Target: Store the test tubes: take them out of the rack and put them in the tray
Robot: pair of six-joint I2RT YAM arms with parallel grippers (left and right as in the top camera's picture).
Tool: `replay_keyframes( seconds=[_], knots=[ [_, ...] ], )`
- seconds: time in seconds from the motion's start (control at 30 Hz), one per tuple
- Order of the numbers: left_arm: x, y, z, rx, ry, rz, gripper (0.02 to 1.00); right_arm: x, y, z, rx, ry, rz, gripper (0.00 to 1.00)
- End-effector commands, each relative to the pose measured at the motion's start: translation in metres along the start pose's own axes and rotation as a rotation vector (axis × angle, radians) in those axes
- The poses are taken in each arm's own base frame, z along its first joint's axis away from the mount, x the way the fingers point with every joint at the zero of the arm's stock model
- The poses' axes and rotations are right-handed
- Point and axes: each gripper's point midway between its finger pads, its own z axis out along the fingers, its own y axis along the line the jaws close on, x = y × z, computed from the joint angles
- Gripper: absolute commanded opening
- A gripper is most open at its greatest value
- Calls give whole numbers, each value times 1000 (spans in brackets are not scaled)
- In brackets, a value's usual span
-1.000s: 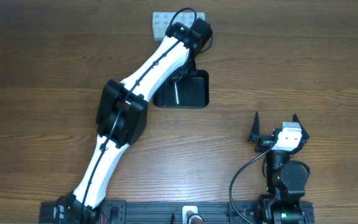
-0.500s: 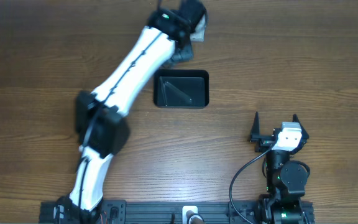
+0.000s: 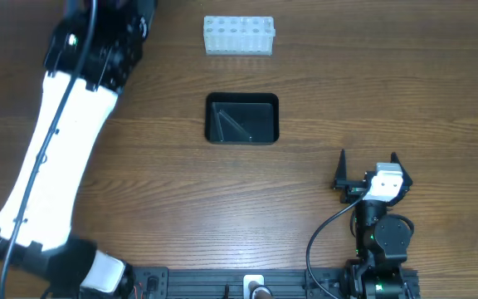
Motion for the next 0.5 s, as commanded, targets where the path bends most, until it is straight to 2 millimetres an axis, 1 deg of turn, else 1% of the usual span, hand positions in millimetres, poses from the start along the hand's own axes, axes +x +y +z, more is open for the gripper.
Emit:
replay_keyframes(
  seconds=[0.03, 0.13, 0.2, 0.27, 0.37, 0.43, 0.5],
  knots=[
    [37, 38, -9, 31, -14, 69, 1000, 2, -1, 0, 4, 0, 3, 993],
    [62, 63, -23, 80, -45, 47, 998, 2, -1, 0, 4, 0, 3, 993],
    [84, 83, -39, 93, -61, 36, 1000, 2, -1, 0, 4, 0, 3, 991],
    [108, 103, -59, 87, -75, 27, 1000, 2, -1, 0, 4, 0, 3, 991],
    [145, 131, -97, 57, -96, 15, 1000, 2, -1, 0, 4, 0, 3, 991],
    [163, 144, -121, 36, -123, 19, 1000, 2, -1, 0, 4, 0, 3, 989],
    [179, 147, -141, 41, -153, 64, 1000, 2, -1, 0, 4, 0, 3, 993]
  ],
)
